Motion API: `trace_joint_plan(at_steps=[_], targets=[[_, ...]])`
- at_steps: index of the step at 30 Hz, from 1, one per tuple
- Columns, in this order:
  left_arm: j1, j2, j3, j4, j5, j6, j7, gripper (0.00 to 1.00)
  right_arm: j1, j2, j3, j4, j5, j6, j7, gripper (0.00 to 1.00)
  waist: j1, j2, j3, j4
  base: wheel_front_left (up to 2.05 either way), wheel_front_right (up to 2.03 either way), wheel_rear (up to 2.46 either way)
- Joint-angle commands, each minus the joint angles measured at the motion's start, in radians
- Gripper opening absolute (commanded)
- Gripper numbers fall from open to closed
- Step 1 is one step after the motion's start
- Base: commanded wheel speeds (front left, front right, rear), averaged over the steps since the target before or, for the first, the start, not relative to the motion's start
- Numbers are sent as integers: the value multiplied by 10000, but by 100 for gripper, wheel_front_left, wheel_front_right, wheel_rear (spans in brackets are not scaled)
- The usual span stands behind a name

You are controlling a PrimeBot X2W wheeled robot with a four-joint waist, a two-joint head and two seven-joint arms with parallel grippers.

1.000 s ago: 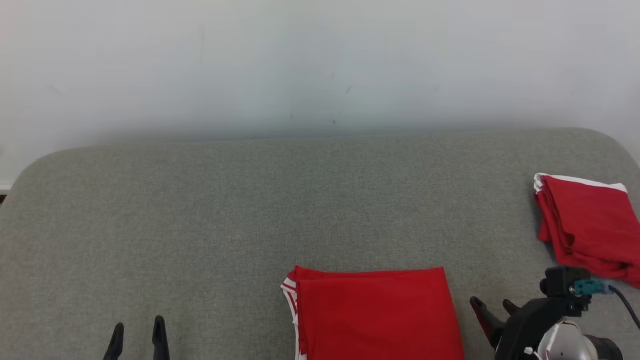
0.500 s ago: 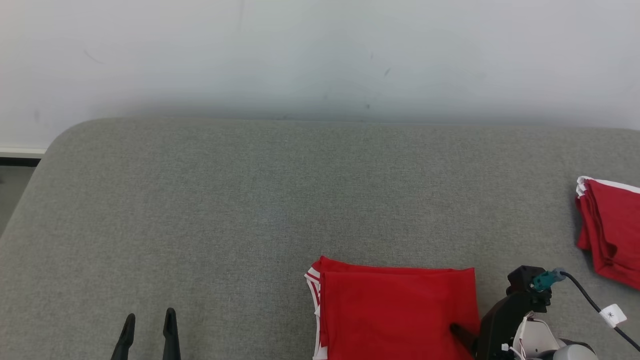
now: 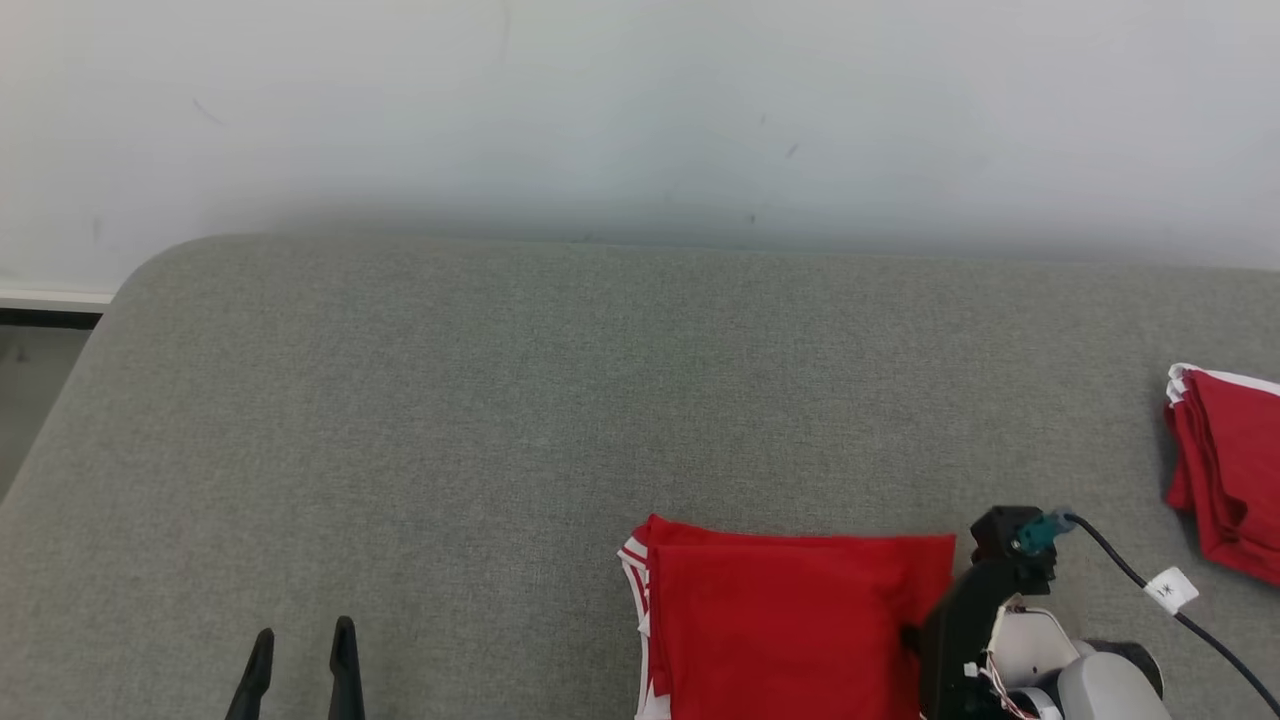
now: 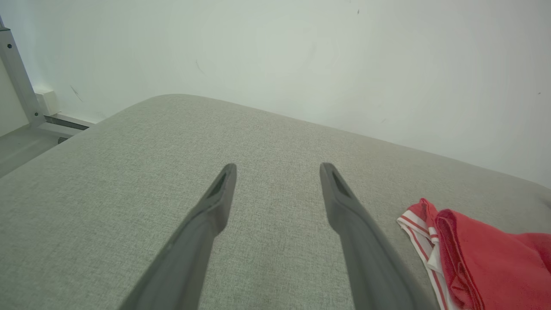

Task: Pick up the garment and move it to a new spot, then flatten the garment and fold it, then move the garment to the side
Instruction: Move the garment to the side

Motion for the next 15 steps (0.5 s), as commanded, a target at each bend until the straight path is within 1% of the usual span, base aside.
trace_joint_plan(at_steps=[1,5,8,9,15], targets=[[-54,3,99,-50,17,45,-28,100,-272,-1,103,34,-242,-25,-146,0,0,-1,-12,-87,0,0,0],[-36,28,240,-183,-2,114,-45,100,-789,-2,294,-77,-743,-25,40,0,0,-1,54,-357,0,0,0],[-91,0,273,-270,31,94,-54,100,-1390,-13,471,-194,-1262,-26,612,0,0,-1,151,-688,0,0,0],[-146,-17,269,-295,66,80,-56,100,-1642,-103,542,-270,-1393,-25,832,0,0,-1,192,-797,0,0,0],[-735,-124,167,-473,186,-128,-71,100,-3281,-1416,771,-574,-1652,-25,1954,0,0,-1,612,-1375,0,0,0]])
